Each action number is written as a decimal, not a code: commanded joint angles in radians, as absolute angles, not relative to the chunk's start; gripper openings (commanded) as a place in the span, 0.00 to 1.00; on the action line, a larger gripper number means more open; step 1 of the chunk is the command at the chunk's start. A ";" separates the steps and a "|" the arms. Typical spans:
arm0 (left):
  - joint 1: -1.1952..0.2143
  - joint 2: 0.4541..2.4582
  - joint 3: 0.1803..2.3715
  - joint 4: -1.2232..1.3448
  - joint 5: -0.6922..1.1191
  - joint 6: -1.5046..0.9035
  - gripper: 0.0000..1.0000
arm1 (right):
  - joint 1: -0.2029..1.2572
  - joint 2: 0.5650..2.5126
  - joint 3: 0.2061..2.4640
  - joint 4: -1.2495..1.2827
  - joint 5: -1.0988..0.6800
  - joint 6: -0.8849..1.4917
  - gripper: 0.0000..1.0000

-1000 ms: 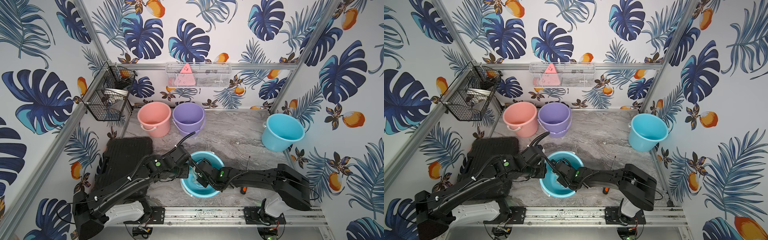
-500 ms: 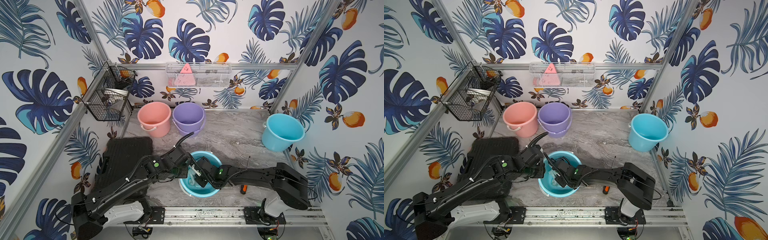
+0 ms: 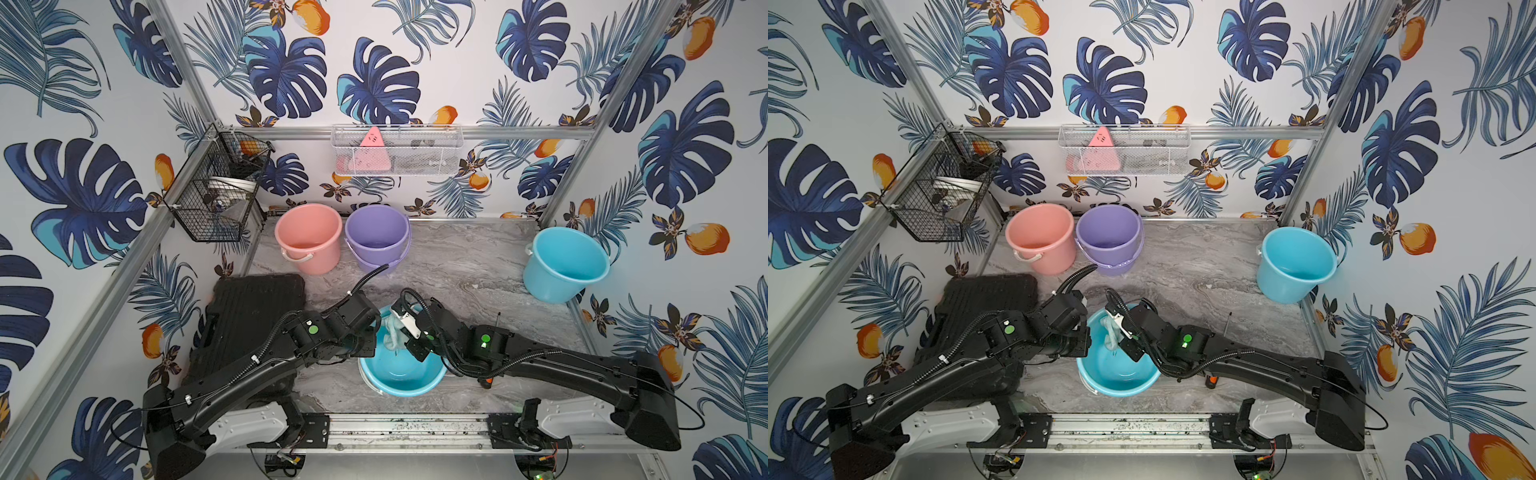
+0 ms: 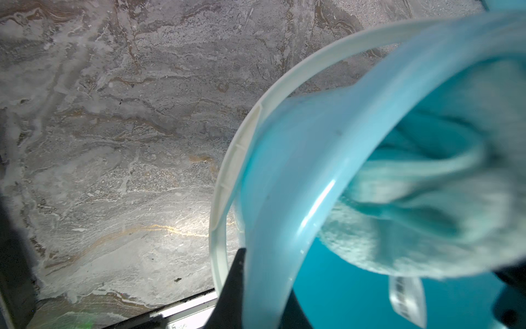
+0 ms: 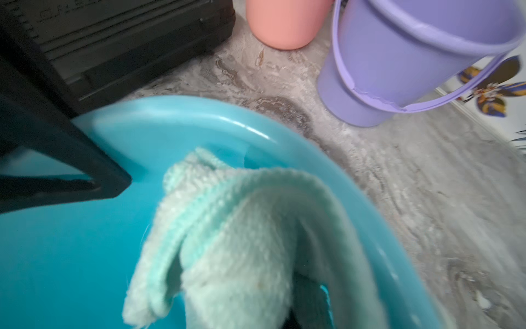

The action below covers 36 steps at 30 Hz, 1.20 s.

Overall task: Wipe the inside of the bucket with a cloth
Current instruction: Wipe the dirt from the bucket.

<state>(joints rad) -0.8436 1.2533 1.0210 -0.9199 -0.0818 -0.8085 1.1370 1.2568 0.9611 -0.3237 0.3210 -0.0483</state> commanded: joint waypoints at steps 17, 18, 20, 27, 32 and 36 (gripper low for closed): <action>-0.844 1.255 1.036 -0.886 -0.079 -0.782 0.00 | 1.219 1.333 1.094 -0.721 0.678 -0.763 0.00; -0.844 1.254 1.036 -0.885 -0.078 -0.782 0.00 | 1.220 1.349 1.095 -0.727 0.679 -0.781 0.00; -0.844 1.254 1.036 -0.884 -0.077 -0.782 0.00 | 1.220 1.375 1.091 -0.742 0.653 -0.808 0.00; -0.844 1.252 1.044 -0.886 -0.077 -0.775 0.00 | 1.218 1.454 1.025 -0.677 0.507 -0.851 0.00; -0.844 1.251 1.042 -0.881 -0.068 -0.770 0.00 | 1.213 1.556 1.022 -0.628 0.433 -0.838 0.00; -0.844 1.243 1.034 -0.881 -0.066 -0.768 0.00 | 1.201 1.627 1.016 -0.577 0.364 -0.827 0.00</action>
<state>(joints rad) -0.8436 1.2507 1.0298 -0.9413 -0.0719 -0.7799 1.2079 1.5921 1.0260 -0.5571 0.4316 -0.8227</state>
